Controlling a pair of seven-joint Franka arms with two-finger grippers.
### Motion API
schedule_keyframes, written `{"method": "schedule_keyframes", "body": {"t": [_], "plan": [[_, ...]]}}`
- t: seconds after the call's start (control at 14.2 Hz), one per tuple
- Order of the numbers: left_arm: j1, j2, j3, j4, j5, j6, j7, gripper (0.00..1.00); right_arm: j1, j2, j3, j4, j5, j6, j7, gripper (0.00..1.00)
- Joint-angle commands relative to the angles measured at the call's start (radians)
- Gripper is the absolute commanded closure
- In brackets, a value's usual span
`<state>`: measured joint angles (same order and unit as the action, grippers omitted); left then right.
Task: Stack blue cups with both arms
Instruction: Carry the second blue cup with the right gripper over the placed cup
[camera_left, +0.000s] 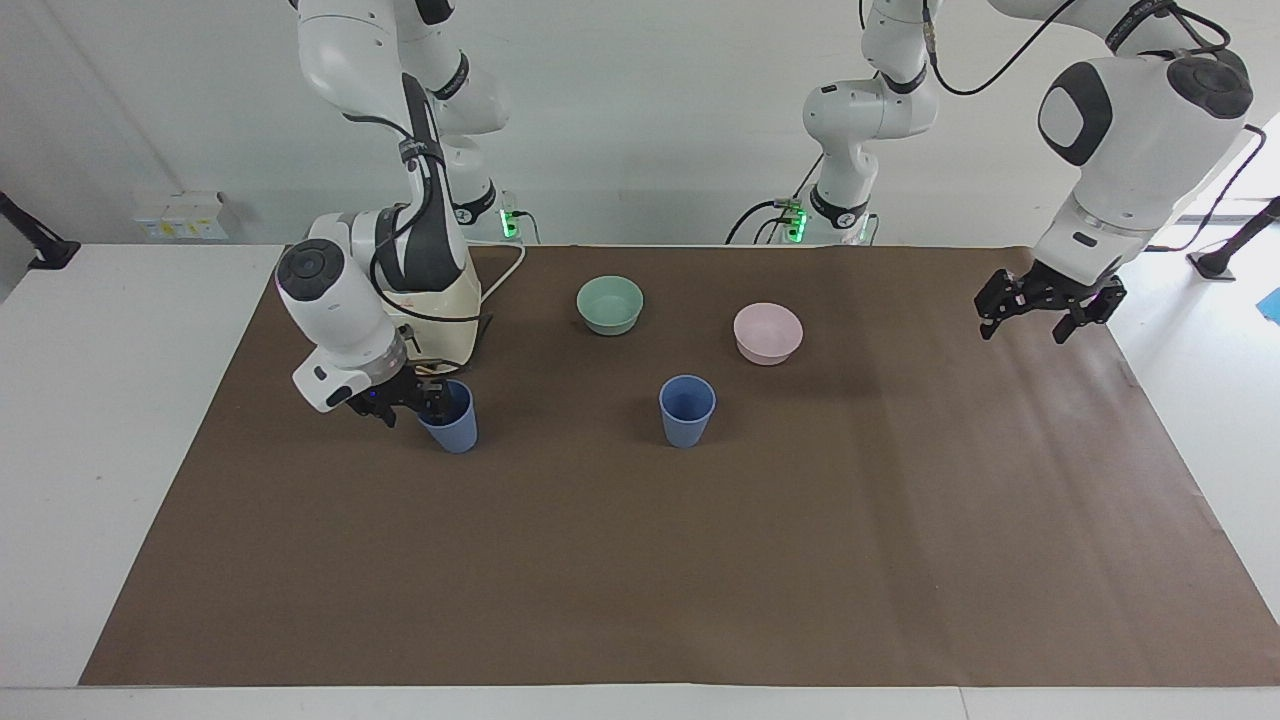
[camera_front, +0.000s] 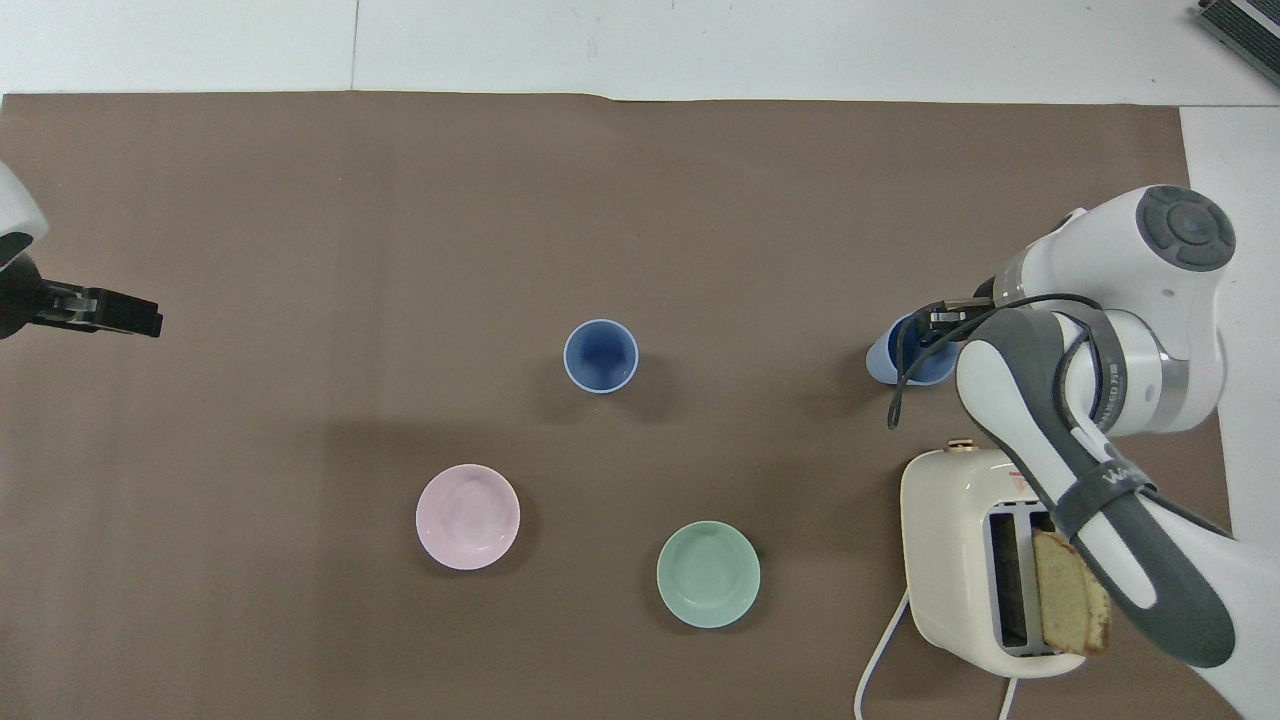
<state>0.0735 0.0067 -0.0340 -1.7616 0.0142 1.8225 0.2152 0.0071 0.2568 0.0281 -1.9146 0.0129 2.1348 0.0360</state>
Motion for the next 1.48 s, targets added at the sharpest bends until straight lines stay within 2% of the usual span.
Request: {"method": "schedule_keyframes", "body": {"t": [0.0,0.14,0.35,0.56,0.85,1.06,1.2,1.41], "plan": [[0.032,-0.045,-0.007,-0.001,-0.013,-0.019,0.052,0.0,-0.004,-0.001,0.006,-0.003,0.013,0.017,-0.034,1.0],[0.031,-0.065,-0.009,0.033,-0.01,-0.047,0.049,0.0,-0.006,0.004,0.007,0.008,0.015,0.016,-0.038,1.0],[0.017,-0.063,-0.02,0.137,-0.005,-0.149,0.044,0.0,0.01,-0.005,0.019,0.064,0.047,-0.022,-0.015,1.0],[0.011,-0.065,-0.041,0.183,0.006,-0.241,0.039,0.0,0.013,-0.024,0.024,0.172,0.117,-0.16,0.034,1.0],[0.009,-0.065,-0.064,0.194,0.004,-0.273,0.041,0.0,0.049,-0.03,0.107,0.29,0.099,-0.256,0.246,1.0],[0.009,-0.07,-0.066,0.177,0.003,-0.264,0.047,0.0,0.181,-0.028,0.122,0.322,0.03,-0.253,0.465,1.0],[0.009,-0.071,-0.066,0.175,0.0,-0.264,0.033,0.0,0.269,-0.027,0.124,0.363,-0.016,-0.256,0.543,1.0],[0.011,-0.071,-0.066,0.174,-0.022,-0.268,-0.013,0.0,0.341,-0.025,0.124,0.385,-0.027,-0.269,0.601,1.0]]}}
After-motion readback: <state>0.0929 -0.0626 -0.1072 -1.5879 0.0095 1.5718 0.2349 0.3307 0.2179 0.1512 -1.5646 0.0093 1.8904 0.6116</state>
